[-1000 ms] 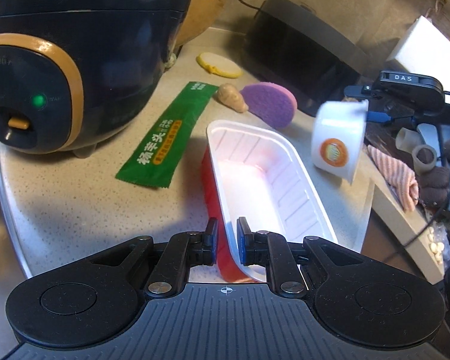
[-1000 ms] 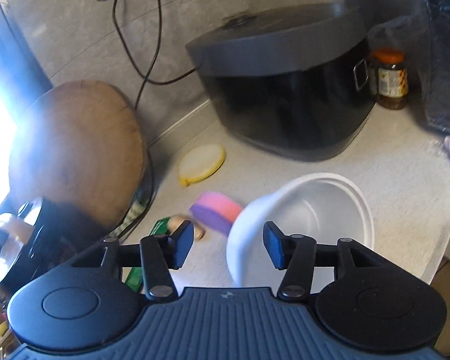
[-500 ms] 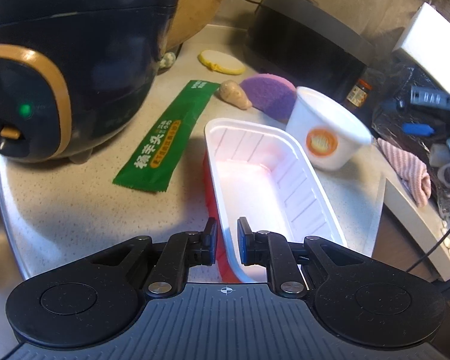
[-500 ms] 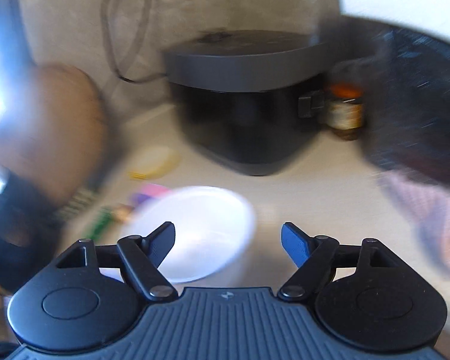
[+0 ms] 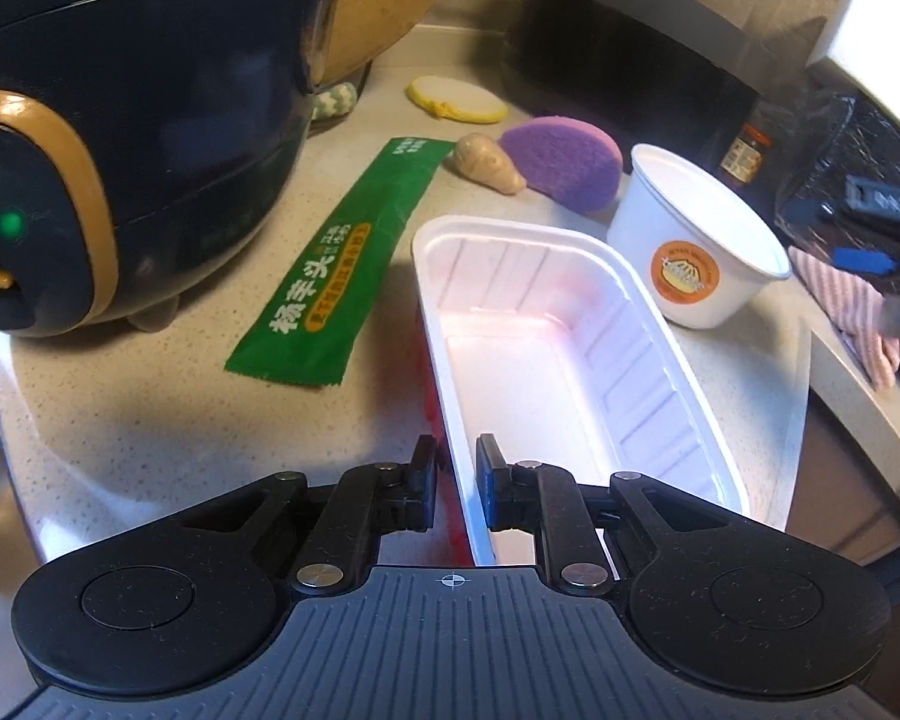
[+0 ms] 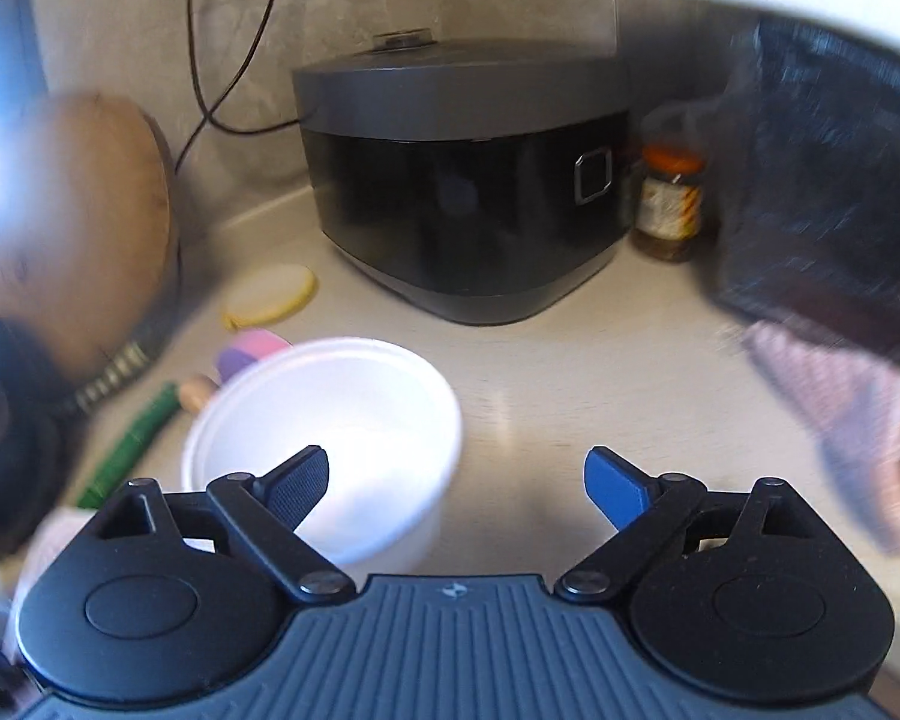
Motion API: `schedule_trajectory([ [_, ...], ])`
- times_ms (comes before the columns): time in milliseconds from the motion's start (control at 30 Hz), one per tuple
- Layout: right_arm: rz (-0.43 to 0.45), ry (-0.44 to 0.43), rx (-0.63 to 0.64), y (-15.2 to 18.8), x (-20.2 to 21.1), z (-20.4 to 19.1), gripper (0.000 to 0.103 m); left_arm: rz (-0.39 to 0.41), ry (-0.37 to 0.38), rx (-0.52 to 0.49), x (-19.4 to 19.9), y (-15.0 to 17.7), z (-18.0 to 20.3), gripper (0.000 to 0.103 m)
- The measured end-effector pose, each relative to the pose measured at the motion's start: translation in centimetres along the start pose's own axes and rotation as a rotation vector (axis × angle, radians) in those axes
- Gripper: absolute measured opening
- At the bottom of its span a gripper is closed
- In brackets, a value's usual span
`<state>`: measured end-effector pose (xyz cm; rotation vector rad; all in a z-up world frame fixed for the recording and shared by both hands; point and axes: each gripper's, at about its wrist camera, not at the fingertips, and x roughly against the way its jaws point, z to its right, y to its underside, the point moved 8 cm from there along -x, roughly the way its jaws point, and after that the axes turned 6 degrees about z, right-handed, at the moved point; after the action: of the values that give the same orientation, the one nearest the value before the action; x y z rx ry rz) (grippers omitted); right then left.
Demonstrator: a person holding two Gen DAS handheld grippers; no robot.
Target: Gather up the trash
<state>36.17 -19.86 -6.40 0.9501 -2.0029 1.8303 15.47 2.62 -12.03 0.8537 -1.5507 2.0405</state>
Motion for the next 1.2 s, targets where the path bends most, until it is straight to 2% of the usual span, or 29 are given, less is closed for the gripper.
schedule_trajectory([
  [167, -0.079, 0.003, -0.055, 1.2, -4.5, -0.1, 0.092, -0.022, -0.008, 0.07, 0.7, 0.7, -0.6, 0.015],
  [233, -0.121, 0.003, -0.073, 2.1, -6.1, -0.2, 0.084, -0.024, -0.007, 0.093, 0.8, 0.8, -0.7, 0.015],
  [267, -0.142, -0.008, -0.085, 2.8, -6.7, -0.4, 0.071, -0.023, -0.012, 0.104, 0.9, 0.8, -0.7, 0.014],
  [300, -0.17, -0.03, -0.101, 3.4, -7.2, -0.5, 0.051, -0.017, -0.015, 0.116, 1.1, 0.8, -0.7, 0.014],
  [400, -0.253, -0.111, -0.166, 4.9, -7.7, -1.1, 0.02, 0.019, 0.008, 0.151, 1.6, 0.4, -0.6, 0.013],
  [433, -0.26, -0.136, -0.172, 5.1, -7.3, -1.4, 0.018, 0.03, 0.026, 0.154, 1.7, 0.1, -0.3, 0.012],
  [500, -0.242, -0.144, -0.165, 5.1, -5.9, -1.7, 0.008, 0.051, 0.051, 0.141, 2.0, -0.7, 0.3, 0.011],
  [567, -0.195, -0.113, -0.143, 4.4, -4.1, -1.6, 0.007, 0.075, 0.038, 0.11, 2.2, -1.5, 0.8, 0.01],
  [867, 0.016, -0.021, -0.08, 0.7, 6.6, -0.7, 0.007, 0.16, 0.102, 0.021, 3.4, -4.4, 2.1, 0.008],
  [1000, 0.056, 0.019, -0.079, 0.3, 9.3, 0.0, 0.007, 0.161, 0.138, 0.003, 3.4, -4.9, 2.4, 0.008],
  [1100, 0.052, 0.045, -0.081, 0.8, 9.7, 0.3, 0.007, 0.145, 0.186, 0.013, 3.5, -4.8, 2.6, 0.01],
  [1200, 0.034, 0.07, -0.083, 1.8, 8.8, 0.6, 0.007, 0.166, 0.154, -0.011, 3.9, -4.6, 2.4, 0.011],
])
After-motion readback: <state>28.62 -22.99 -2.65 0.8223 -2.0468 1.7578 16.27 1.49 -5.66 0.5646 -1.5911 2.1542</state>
